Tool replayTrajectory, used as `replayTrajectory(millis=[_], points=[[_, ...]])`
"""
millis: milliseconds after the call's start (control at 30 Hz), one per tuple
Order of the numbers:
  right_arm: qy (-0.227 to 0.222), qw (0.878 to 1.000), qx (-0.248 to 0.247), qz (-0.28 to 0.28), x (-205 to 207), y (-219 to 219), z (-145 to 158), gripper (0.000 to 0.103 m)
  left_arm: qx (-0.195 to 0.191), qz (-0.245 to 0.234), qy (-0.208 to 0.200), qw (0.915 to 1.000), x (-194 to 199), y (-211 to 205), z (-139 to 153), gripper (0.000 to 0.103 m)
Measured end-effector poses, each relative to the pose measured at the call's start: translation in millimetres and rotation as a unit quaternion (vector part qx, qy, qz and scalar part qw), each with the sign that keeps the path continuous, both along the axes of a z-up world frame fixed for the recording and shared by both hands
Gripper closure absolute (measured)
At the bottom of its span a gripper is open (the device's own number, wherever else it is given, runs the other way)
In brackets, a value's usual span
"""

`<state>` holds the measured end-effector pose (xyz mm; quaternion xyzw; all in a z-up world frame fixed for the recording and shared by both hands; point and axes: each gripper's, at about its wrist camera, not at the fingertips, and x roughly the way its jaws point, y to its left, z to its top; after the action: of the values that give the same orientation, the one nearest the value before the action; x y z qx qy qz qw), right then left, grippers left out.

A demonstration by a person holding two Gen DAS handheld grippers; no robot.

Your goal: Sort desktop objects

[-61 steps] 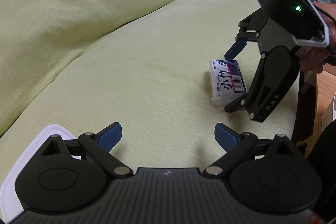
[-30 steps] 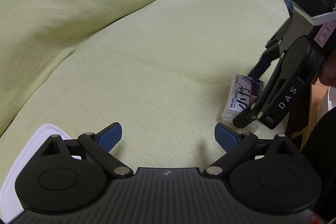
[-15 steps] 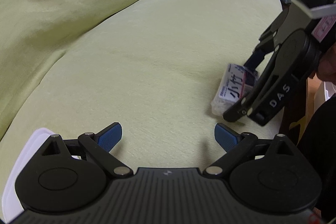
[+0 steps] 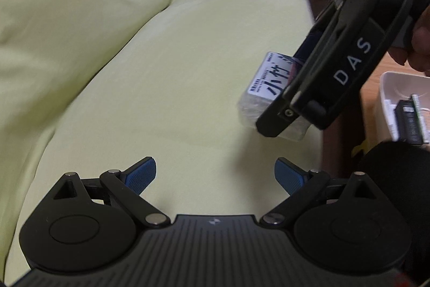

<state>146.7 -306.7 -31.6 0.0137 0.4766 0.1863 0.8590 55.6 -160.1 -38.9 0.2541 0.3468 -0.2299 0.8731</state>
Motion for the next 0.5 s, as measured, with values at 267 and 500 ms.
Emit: replayTrajectory(millis=[267, 500], points=[[-0.021, 0.998, -0.013, -0.063, -48, -53, 24, 0.019, 0.002, -0.098, -0.020, 0.9950, -12, -66, 15, 0.007], [-0.018, 0.990, -0.029, -0.135, -99, -113, 22, 0.019, 0.008, -0.191, -0.015, 0.9814, -36, -134, 7, 0.007]])
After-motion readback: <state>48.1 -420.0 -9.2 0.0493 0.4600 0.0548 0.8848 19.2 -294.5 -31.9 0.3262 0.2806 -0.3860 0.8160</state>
